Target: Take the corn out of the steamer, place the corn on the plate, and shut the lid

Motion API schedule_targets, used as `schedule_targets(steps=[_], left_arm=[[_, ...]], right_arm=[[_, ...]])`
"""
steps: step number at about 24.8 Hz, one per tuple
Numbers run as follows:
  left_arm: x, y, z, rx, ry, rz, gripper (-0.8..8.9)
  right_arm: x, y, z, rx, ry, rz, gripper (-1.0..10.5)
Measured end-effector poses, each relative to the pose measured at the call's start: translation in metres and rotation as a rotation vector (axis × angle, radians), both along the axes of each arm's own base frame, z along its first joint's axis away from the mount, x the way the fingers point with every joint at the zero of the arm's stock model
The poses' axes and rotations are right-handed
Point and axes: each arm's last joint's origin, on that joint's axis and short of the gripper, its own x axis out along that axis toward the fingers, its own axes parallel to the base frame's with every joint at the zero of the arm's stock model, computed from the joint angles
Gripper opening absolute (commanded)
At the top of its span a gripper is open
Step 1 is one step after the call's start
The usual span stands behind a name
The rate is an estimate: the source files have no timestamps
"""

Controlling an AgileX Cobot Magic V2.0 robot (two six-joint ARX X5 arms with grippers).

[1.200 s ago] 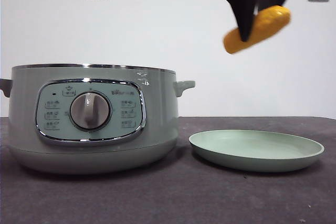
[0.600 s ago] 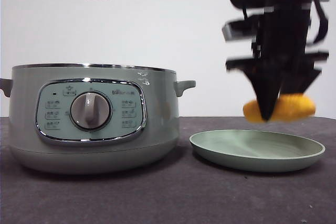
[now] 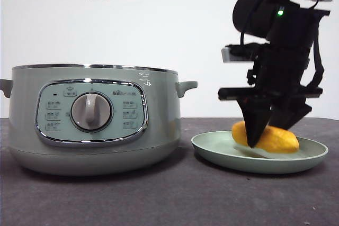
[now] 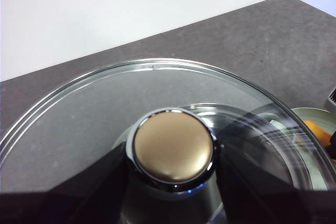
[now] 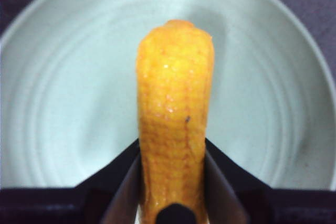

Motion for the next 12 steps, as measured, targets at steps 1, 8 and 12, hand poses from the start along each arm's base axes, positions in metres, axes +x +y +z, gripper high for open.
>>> schedule_targets(steps=[1, 8, 12], left_arm=[[0.0001, -0.0002, 0.0000, -0.002, 0.001, -0.005, -0.09], [-0.0001, -0.0007, 0.0000, -0.017, 0.007, -0.018, -0.09], [0.0004, -0.0014, -0.0004, -0.027, 0.014, -0.030, -0.09]], right_arm=[[0.0001, 0.0001, -0.0019, -0.003, 0.007, 0.000, 0.1], [-0.0005, -0.0005, -0.0033, -0.009, 0.019, -0.001, 3.6], [-0.0014, -0.0010, -0.0037, -0.010, 0.030, -0.011, 4.5]])
